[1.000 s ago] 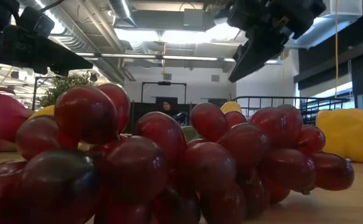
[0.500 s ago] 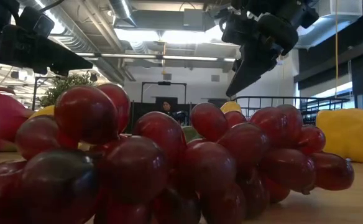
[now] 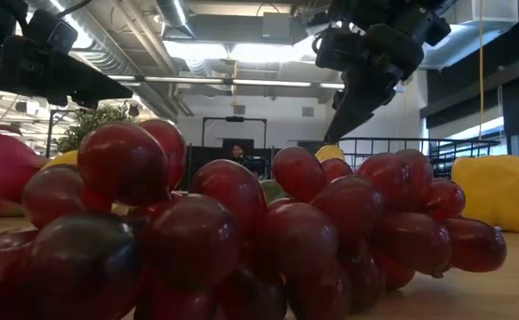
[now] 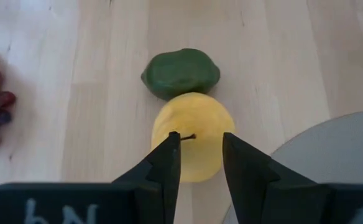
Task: Build produce basket
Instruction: Put the pear into the wire basket
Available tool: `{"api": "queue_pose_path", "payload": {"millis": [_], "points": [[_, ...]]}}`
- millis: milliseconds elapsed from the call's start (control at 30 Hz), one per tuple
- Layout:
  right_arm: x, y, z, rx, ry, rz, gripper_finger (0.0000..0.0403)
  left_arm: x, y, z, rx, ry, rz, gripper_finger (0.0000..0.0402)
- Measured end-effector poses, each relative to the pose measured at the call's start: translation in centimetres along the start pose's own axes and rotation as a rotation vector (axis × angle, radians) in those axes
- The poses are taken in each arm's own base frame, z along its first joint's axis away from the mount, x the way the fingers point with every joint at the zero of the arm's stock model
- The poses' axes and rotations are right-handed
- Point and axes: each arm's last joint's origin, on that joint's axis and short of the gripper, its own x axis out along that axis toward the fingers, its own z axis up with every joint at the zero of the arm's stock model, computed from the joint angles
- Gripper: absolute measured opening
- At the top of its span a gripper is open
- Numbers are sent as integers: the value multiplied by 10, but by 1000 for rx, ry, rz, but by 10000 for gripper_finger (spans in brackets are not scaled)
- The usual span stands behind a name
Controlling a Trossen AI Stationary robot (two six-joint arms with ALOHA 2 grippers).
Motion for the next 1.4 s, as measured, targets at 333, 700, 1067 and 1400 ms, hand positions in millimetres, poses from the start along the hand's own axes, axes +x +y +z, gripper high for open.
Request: {"api": "queue_pose_path", "payload": {"millis": [333, 700, 1067, 1400], "points": [[1, 0, 0, 3, 5, 15, 110, 0, 0, 0, 0, 0, 0, 213], [3, 0, -5, 5, 18, 13, 85, 0, 0, 0, 0, 0, 0, 213], [4, 0, -4, 26, 1, 14, 77, 0, 0, 0, 0, 0, 0, 213], [4, 0, -3, 54, -5, 15, 77, 0, 0, 0, 1, 0, 0, 213]]}}
